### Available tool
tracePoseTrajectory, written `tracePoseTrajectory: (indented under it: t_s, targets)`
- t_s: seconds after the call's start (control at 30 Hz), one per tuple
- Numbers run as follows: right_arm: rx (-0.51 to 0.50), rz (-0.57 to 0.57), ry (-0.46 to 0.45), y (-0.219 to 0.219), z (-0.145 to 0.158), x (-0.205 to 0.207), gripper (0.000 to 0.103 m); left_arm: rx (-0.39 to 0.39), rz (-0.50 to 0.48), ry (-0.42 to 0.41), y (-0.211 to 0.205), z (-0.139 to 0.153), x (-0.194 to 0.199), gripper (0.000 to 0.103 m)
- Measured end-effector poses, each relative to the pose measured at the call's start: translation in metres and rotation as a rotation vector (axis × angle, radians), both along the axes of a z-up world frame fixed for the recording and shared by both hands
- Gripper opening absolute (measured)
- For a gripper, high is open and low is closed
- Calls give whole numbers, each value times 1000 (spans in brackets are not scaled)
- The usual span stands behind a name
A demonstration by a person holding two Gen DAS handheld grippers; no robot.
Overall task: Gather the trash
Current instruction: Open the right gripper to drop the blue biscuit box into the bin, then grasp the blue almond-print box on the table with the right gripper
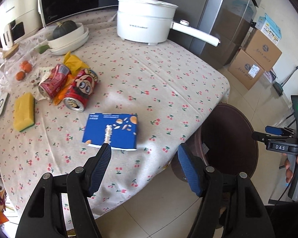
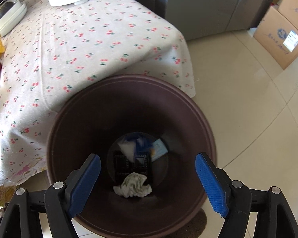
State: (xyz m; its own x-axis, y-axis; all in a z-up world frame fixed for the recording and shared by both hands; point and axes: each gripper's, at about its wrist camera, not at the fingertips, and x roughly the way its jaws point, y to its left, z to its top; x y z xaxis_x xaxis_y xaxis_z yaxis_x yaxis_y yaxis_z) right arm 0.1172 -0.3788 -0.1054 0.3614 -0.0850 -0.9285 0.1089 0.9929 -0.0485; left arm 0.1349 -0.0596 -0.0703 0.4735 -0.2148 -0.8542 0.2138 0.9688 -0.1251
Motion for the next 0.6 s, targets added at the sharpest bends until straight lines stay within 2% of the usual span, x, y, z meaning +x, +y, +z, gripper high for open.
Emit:
tracePoseTrajectory:
  t_s: [0.33,0.6]
  targets:
    - [16,59,-13,50,5,22,83,32,176,24,82,2,0,72]
    - [30,168,-17,119,7,41,84,80,296,34,142,-1,-10,72]
